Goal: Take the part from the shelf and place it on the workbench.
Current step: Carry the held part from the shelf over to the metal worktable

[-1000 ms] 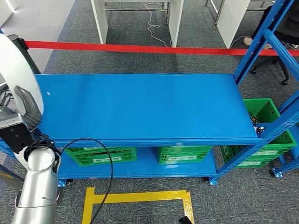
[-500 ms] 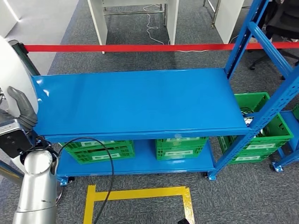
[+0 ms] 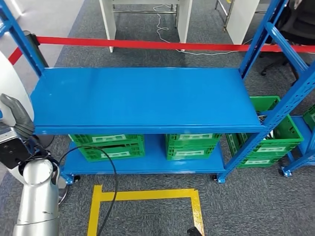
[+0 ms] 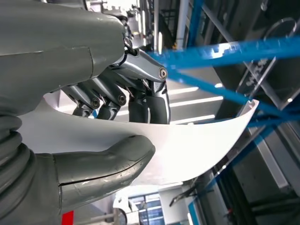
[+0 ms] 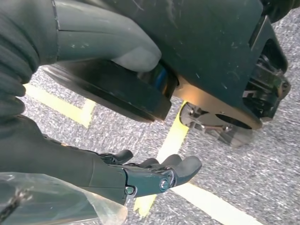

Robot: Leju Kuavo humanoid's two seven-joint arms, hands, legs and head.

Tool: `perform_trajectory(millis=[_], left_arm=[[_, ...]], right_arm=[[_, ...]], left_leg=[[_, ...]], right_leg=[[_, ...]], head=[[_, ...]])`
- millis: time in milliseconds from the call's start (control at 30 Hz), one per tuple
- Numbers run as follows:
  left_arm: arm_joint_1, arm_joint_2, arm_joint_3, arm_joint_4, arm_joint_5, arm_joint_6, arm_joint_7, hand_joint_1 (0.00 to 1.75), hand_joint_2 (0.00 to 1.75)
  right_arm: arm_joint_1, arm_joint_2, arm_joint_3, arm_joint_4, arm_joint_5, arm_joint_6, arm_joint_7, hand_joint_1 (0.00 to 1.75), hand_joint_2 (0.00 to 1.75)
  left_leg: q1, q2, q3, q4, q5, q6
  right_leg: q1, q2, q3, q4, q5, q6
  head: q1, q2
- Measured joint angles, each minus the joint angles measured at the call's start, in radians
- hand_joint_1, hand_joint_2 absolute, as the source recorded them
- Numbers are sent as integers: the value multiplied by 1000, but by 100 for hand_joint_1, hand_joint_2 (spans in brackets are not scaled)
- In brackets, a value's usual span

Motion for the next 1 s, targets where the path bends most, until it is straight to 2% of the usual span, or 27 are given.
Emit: perform_trajectory(millis=[33,67,100,133,167,200,233,267,300,333,400,433,467,500,533,567,600,633,667,700,733,800,833,900,933,967,1000], left_arm=[[1,-1,3,-1,-1,0,0,175,175],[3,-2,5,-1,-2,0,0,175,175],[5,-2,8,-1,-4,0,0,175,175],[6,-2,10,-1,-5,0,0,175,175],[7,-3,12,-1,-6,0,0,175,175],[8,-3,14,-1,-8,0,0,175,175],[8,-4,16,-2,-9,0,0,175,175],[7,-4,18,-4,-10,0,0,175,175],[7,-5,20,-5,-10,0,-1,175,175],[6,-6,22,-6,-11,0,-2,175,175],[7,-6,25,-7,-11,0,-2,175,175],[8,-6,26,-7,-11,0,-2,175,175],[9,-6,29,-7,-11,0,-2,175,175],[9,-6,31,-8,-11,0,-2,175,175],[10,-6,34,-8,-11,0,-2,175,175],[12,-5,36,-8,-11,0,-2,175,175],[14,-5,38,-8,-11,0,-1,175,175],[17,-5,39,-8,-11,0,-1,175,175],[21,-5,40,-8,-11,0,-1,175,175],[24,-5,41,-8,-11,0,-3,175,175],[26,-5,43,-9,-11,0,-6,175,175],[28,-4,47,-15,-11,0,-12,175,175],[29,-4,49,-18,-12,0,-13,175,175],[33,-3,54,-23,-14,0,-14,175,175],[35,-2,57,-24,-15,0,-14,175,175],[37,-2,59,-25,-16,0,-13,175,175],[38,-2,62,-27,-17,0,-12,175,175]], right_arm=[[-2,0,0,0,0,0,0,0,175],[-5,-1,0,0,0,0,0,0,175],[-6,-1,0,0,0,0,0,0,175],[-6,-1,0,0,0,0,1,0,175],[-4,-1,0,0,1,0,2,0,175],[0,-1,0,0,2,0,3,0,175],[3,-1,1,0,2,0,4,0,175],[6,-1,2,0,3,0,5,0,175],[9,-1,2,0,3,0,5,0,175],[12,-1,3,0,3,0,5,0,175],[17,0,3,1,2,-1,4,0,175],[19,0,3,2,2,-2,4,0,175],[20,0,3,2,1,-3,5,0,175],[20,1,3,3,1,-4,6,0,175],[20,1,3,2,0,-6,6,0,175],[19,0,3,2,-2,-9,6,0,175],[19,-1,3,2,-6,-11,5,0,175],[18,-3,2,2,-12,-12,2,0,175],[18,-6,1,1,-19,-13,-3,0,175],[18,-10,0,1,-28,-14,-10,0,175],[19,-15,-3,0,-38,-14,-18,0,175],[20,-27,-11,-4,-60,-16,-34,0,175],[21,-33,-16,-6,-69,-18,-40,0,175],[23,-47,-30,-11,-88,-24,-52,0,175],[25,-51,-38,-12,-98,-27,-58,0,175],[26,-56,-45,-14,-107,-28,-64,0,175],[25,-59,-52,-15,-115,-29,-70,0,175]], left_leg=[[-1,1,-15,0,11,3],[-3,1,-30,1,22,5],[-4,1,-45,1,33,5],[-5,1,-60,2,44,5],[-6,1,-74,3,54,3],[-6,0,-86,4,65,1],[-8,-1,-97,6,74,-2],[-9,-1,-106,8,83,-7],[-10,-1,-113,9,92,-12],[-12,0,-119,10,102,-17],[-11,0,-128,10,114,-28],[-11,-1,-133,18,99,-34],[-9,-2,-139,41,65,-40],[-7,-3,-148,84,13,-46],[-5,-3,-159,144,-42,-50],[-3,-3,-168,211,-84,-54],[-2,-3,-171,267,-103,-57],[0,-3,-163,297,-96,-59],[1,-3,-142,294,-72,-59],[2,-3,-104,253,-43,-58],[3,-3,-56,186,-29,-55],[0,-4,27,55,-36,-45],[-2,-5,45,19,-48,-41],[-3,-4,43,2,-47,-28],[-2,-3,34,0,-39,-21],[-1,-1,24,-3,-28,-12],[1,0,11,-5,-17,-6]], right_leg=[[0,0,-19,66,-50,3],[0,0,-30,130,-86,5],[1,0,-30,175,-100,5],[1,0,-16,191,-93,5],[1,0,15,169,-69,3],[1,0,62,116,-43,1],[1,0,118,43,-29,-3],[2,0,171,-33,-27,-7],[4,1,204,-89,-35,-10],[5,2,220,-121,-46,-12],[3,1,207,-134,-42,-23],[2,-1,198,-134,-34,-32],[0,-4,188,-135,-23,-41],[-1,-7,177,-135,-12,-47],[-1,-8,167,-135,-1,-51],[-1,-9,156,-133,11,-52],[0,-9,142,-130,23,-52],[0,-10,128,-127,34,-51],[0,-10,111,-122,43,-50],[0,-11,96,-116,50,-48],[0,-11,83,-110,56,-44],[2,-10,65,-98,67,-35],[3,-11,59,-95,73,-29],[2,-11,49,-95,87,-15],[1,-11,41,-90,79,-9],[0,-11,30,-72,55,-3],[-1,-11,16,-37,14,1]], head=[[2,0],[3,0],[2,0],[3,0],[3,0],[2,0],[3,0],[2,0],[2,0],[2,0],[2,0],[2,0],[0,0],[-2,0],[-4,0],[-6,0],[-6,0],[-6,0],[-6,0],[-7,0],[-7,0],[-6,0],[-6,0],[-6,0],[-5,0],[-4,0],[-3,0]])
